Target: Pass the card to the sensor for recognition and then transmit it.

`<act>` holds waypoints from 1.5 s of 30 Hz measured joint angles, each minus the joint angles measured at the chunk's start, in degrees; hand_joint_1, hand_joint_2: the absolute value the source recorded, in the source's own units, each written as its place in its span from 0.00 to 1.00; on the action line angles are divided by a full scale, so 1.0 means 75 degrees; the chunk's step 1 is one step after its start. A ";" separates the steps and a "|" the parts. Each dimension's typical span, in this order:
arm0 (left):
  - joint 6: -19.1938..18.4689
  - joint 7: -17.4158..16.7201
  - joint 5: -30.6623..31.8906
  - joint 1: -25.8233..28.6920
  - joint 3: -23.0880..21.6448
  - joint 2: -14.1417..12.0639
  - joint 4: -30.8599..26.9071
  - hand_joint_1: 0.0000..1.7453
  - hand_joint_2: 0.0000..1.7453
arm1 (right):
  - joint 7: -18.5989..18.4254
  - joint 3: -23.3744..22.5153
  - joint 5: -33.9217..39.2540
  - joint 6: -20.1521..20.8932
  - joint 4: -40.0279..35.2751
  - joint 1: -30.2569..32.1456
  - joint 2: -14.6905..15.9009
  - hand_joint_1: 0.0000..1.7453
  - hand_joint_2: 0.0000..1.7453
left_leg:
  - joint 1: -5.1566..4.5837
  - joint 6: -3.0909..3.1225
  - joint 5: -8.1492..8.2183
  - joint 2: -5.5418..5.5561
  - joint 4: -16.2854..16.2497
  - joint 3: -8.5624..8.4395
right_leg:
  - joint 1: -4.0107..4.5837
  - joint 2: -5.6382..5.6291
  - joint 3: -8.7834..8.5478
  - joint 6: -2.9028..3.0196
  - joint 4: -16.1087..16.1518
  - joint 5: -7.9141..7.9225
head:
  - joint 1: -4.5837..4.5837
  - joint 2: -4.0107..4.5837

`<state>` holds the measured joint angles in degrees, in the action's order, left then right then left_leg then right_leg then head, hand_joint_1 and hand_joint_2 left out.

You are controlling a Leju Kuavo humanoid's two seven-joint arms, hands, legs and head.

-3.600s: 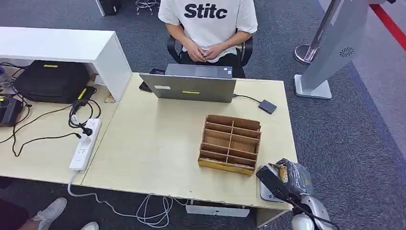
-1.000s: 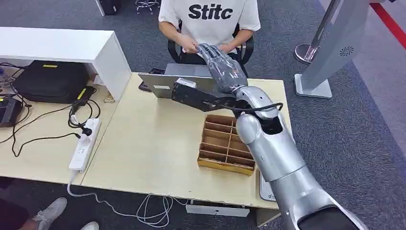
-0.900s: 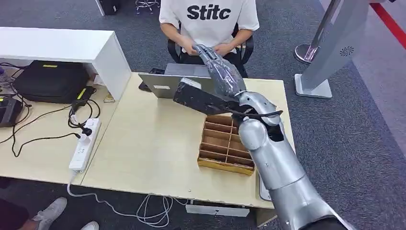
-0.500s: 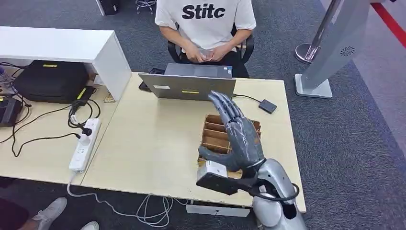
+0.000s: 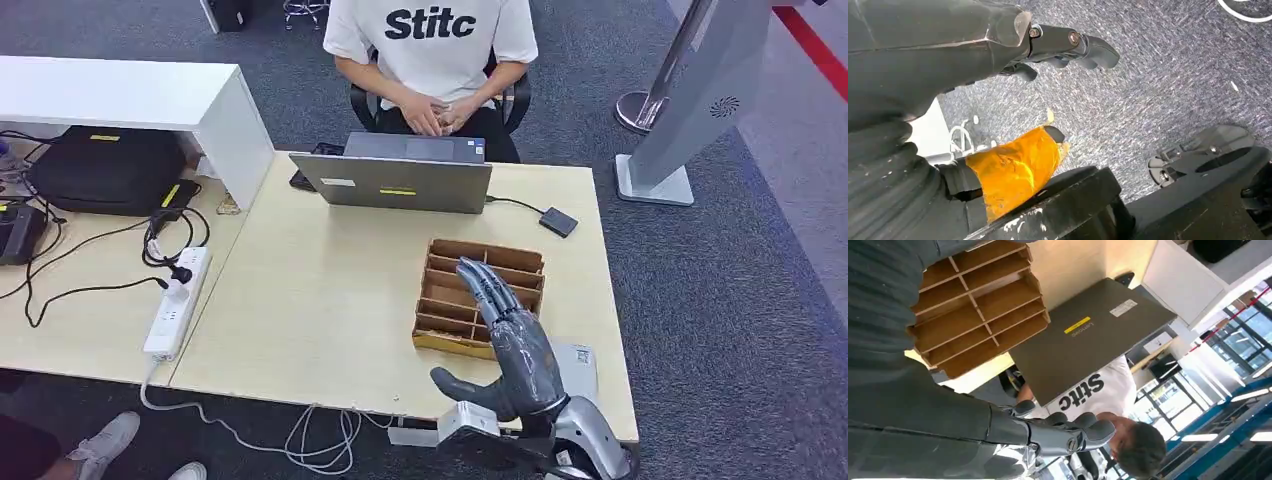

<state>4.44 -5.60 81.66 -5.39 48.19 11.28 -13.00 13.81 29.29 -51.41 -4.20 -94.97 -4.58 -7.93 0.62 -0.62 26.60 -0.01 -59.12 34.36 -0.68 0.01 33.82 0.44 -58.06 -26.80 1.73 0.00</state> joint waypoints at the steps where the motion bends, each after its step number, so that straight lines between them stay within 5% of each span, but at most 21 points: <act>1: 0.0000 0.0000 0.0000 0.0002 0.0000 0.0000 0.0000 0.00 1.00 | 0.0000 0.0000 0.0000 0.0000 -0.0003 0.0006 0.0006 0.00 1.00 | 0.0000 0.0000 0.0000 0.0000 0.0000 0.0000 | 0.0000 0.0000 0.0000 0.0000 0.0000 0.0000 | 0.0000 0.0000; 13: -0.0015 0.0058 0.0082 0.0005 0.0154 -0.0020 0.0000 0.00 1.00 | -0.0161 -0.0111 -0.0805 -0.0286 0.1073 0.0079 0.0041 0.00 1.00 | 0.0000 0.0000 0.0000 0.0001 0.0000 0.0001 | 0.0000 0.0001 -0.0001 0.0000 0.0000 0.0000 | 0.0000 0.0000; 17: -0.0012 0.0055 0.0105 0.0005 0.0195 -0.0020 0.0000 0.00 1.00 | -0.1263 -0.0125 -0.3179 -0.1330 0.1816 -0.0009 0.0041 0.00 1.00 | 0.0000 0.0000 0.0000 0.0001 0.0000 0.0001 | 0.0000 0.0001 -0.0001 0.0000 -0.0001 0.0000 | 0.0000 0.0000; 20: 0.0009 0.0055 0.0105 0.0005 0.0242 -0.0020 0.0000 0.00 1.00 | -0.1579 -0.0131 -0.3878 -0.1486 0.2264 -0.0082 0.0035 0.00 1.00 | 0.0000 0.0000 0.0000 0.0002 0.0000 0.0001 | 0.0000 0.0002 -0.0002 0.0000 -0.0001 0.0000 | 0.0000 0.0000; 38: 0.0096 0.0055 0.0070 0.0025 0.0539 -0.0023 0.0000 0.00 1.00 | -0.1658 -0.0216 -0.4307 -0.1486 0.3019 -0.0187 -0.0082 0.00 1.00 | 0.0000 0.0000 0.0000 0.0002 0.0000 0.0001 | 0.0000 0.0002 -0.0001 0.0000 -0.0001 0.0000 | 0.0000 0.0000; 45: 0.0108 0.0055 0.0108 0.0027 0.0577 -0.0020 0.0000 0.00 1.00 | -0.2670 -0.0093 -0.5094 -0.1752 0.3019 -0.0290 -0.0076 0.00 1.00 | 0.0000 0.0000 0.0000 0.0000 0.0000 0.0001 | 0.0000 0.0001 -0.0001 0.0000 -0.0001 0.0000 | 0.0000 0.0000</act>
<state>5.25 -5.18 82.47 -5.18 52.52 11.13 -13.00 -6.21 28.59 -89.61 -17.33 -72.32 -6.76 -8.50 0.62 -0.62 26.60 0.00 -59.12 34.36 -0.69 0.02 33.82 0.44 -58.06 -26.80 1.73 0.00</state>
